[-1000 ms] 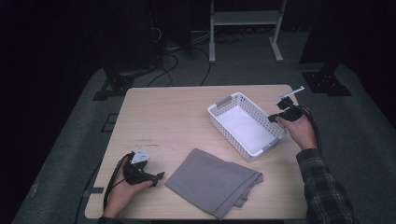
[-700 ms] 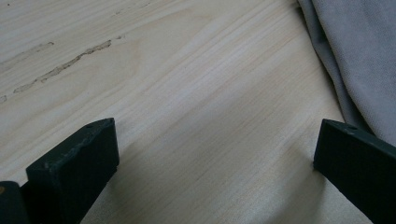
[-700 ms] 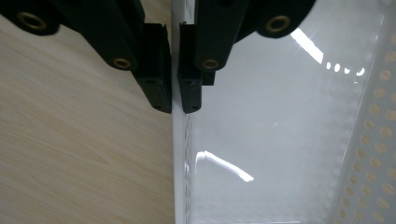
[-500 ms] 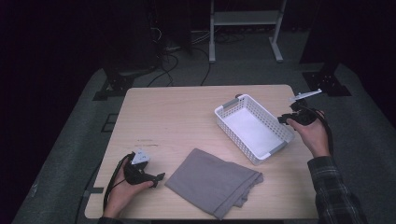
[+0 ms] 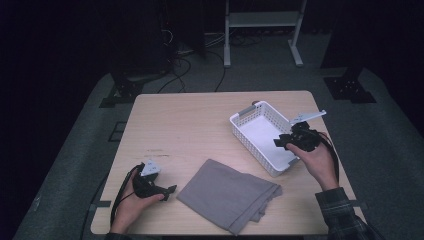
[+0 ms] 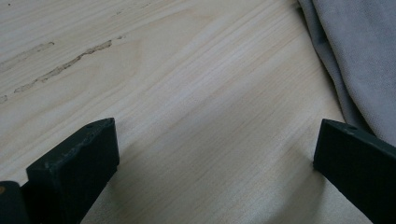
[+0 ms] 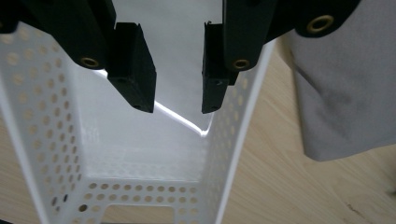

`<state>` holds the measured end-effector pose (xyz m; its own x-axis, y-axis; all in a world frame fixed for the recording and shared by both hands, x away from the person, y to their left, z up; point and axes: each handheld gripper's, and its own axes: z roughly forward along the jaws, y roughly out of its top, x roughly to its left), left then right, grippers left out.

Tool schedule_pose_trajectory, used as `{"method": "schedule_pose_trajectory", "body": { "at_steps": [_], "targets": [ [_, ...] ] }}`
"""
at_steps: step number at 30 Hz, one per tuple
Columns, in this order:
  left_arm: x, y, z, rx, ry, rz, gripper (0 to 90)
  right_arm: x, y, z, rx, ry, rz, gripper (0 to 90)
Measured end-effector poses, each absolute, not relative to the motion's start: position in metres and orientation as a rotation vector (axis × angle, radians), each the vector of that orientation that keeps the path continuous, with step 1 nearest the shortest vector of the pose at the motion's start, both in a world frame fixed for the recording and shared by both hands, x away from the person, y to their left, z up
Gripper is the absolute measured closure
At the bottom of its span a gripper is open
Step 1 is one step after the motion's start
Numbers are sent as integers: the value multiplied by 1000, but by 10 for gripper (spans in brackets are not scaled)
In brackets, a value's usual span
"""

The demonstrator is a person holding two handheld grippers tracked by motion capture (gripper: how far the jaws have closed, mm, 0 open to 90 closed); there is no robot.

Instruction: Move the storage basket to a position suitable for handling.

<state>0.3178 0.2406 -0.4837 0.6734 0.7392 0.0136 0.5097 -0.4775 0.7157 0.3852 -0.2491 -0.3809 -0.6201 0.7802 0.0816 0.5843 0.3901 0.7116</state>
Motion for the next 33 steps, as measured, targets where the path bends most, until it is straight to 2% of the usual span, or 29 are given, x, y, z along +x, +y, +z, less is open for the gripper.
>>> {"method": "schedule_pose_trajectory", "body": {
  "at_steps": [7, 16, 23, 33],
  "targets": [
    [318, 240, -484, 2180, 958, 422, 0, 378, -230, -387, 1180, 2408, 1131, 635],
    [318, 240, -484, 2180, 959, 421, 0, 383, -196, -401, 1122, 2482, 1051, 654],
    [318, 240, -484, 2181, 959, 421, 0, 387, -191, -409, 1127, 2488, 999, 780],
    [318, 240, -484, 2181, 959, 422, 0, 377, -206, -407, 1144, 2452, 958, 839]
  ]
}}
